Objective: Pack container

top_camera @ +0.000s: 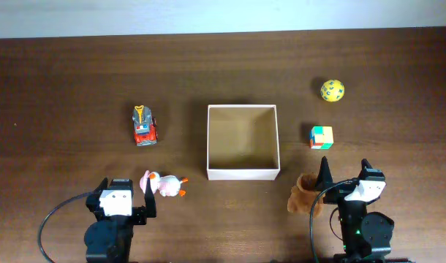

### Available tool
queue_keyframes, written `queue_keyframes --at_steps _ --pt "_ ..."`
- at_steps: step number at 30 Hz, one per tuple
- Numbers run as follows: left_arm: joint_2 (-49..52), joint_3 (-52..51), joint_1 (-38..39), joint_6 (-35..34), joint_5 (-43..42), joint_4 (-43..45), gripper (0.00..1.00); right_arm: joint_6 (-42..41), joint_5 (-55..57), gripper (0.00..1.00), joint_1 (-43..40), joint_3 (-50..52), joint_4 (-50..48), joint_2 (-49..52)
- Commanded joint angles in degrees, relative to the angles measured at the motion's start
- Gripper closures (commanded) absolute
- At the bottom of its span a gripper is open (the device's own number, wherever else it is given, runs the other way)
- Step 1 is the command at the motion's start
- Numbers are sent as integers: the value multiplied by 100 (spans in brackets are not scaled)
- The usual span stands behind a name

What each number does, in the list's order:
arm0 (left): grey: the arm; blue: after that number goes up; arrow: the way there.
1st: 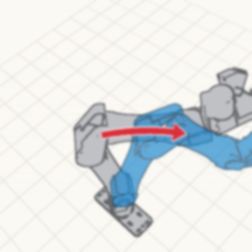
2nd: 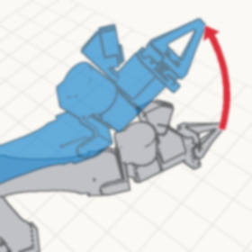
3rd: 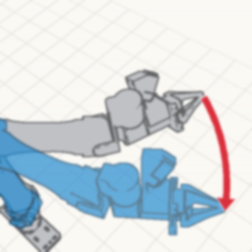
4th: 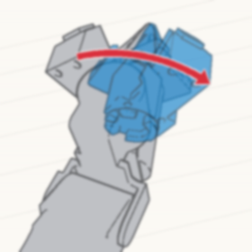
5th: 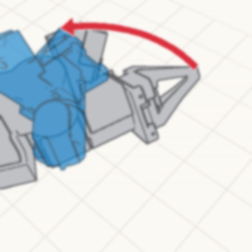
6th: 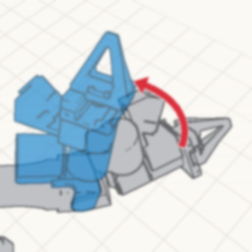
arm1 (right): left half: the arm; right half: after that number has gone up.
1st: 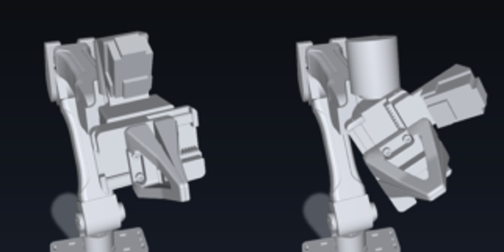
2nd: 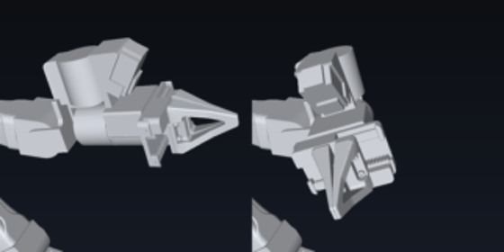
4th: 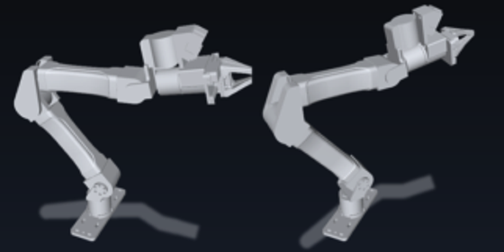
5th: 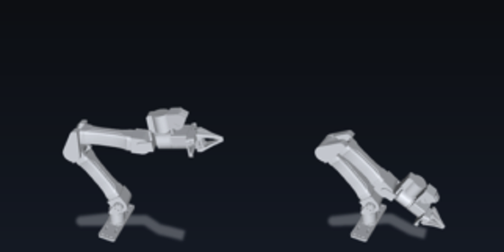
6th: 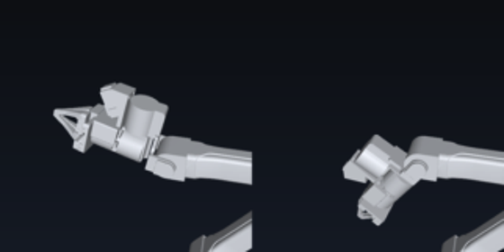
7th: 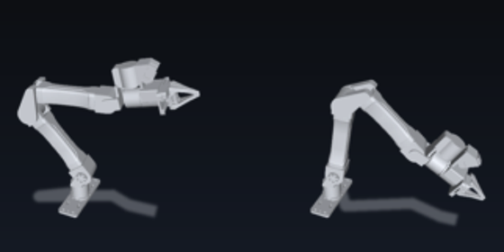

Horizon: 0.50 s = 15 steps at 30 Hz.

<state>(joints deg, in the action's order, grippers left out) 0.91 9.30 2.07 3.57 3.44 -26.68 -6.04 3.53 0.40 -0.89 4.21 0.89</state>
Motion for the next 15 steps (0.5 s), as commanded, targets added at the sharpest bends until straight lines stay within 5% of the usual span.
queue_keyframes --at_steps 1,15 --pt "-24 114 -26 -11 46 -214 1 -15 -11 1 -44 57 2 -68" --pt "-24 114 -26 -11 46 -275 1 -15 -13 1 -44 57 2 -68"
